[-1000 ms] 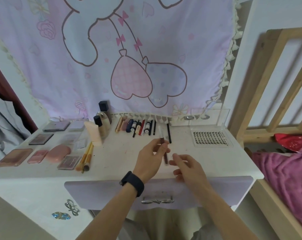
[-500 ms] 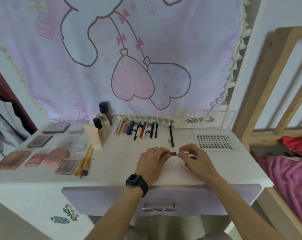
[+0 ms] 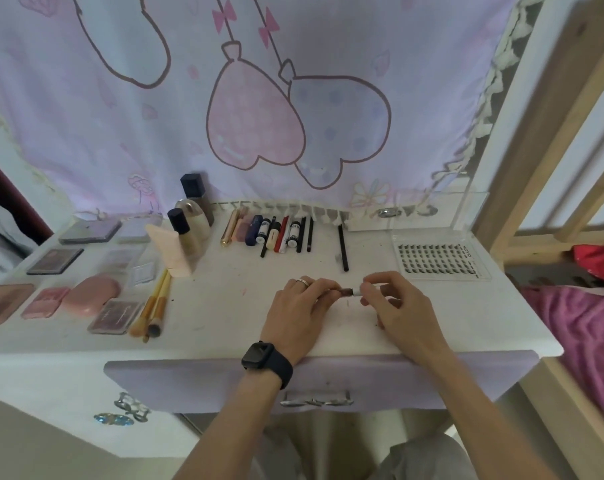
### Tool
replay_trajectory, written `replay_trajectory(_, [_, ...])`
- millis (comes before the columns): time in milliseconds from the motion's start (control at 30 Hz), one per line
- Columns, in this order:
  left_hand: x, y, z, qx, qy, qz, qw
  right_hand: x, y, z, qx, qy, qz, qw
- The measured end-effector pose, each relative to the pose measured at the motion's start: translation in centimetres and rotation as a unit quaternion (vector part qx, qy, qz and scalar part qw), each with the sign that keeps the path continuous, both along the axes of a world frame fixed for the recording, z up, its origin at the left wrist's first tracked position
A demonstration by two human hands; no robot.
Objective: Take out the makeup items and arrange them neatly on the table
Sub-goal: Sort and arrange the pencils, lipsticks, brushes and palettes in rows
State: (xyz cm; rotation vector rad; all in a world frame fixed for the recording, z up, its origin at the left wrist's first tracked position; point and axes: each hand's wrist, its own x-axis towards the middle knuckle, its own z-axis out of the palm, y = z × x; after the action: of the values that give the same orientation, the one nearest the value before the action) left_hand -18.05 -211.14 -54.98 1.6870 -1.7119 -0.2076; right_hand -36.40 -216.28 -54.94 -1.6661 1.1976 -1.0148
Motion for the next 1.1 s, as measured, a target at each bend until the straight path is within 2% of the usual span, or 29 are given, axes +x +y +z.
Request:
replay_trajectory(133, [0.0,0.2,0.1,0.000,0.015,0.002,1.000,0.3,0.0,0.1,0.002,0.031,-0.020,0.999])
replay_trajectory(367, [0.0,0.1,0.0,0.008,0.022,0.004,1.000,-0.4,0.5,0.5,0.021,-0.025,0.009,0.999])
replay_trajectory(500, [0.0,0.1,-0.1,0.009,0.020,0.005,1.000,0.0,0.4,0.4,0.009,0.041,-0.012,0.999])
replay_trajectory(633, [0.1,0.0,-0.2,0.009,0.024,0.010,1.000,-0.4,0.7,0.3,-0.002,-0.034,-0.007,0.999])
replay_trajectory(700, [0.0,0.0,-0.2,0.012,0.022,0.011,1.000,-0.4,0.7,0.7,0.016,-0.044,-0.001,0.999])
replay_trajectory(833, [0.1,-0.1,-0.4,0.012,0.014,0.015,1.000,0.1,0.6,0.5,0.001,0.017,-0.016,1.000])
replay_trajectory(1000, [0.0,-0.1,-0.3,0.018,0.025,0.022,0.999,-0.3,0.9,0.6,-0.009,-0.084,-0.066,0.994])
replay_trajectory(1100, [0.0,0.0,-0.2,0.023,0.025,0.025,0.999,-0.3,0.9,0.7,-0.010,-0.109,-0.073,0.991])
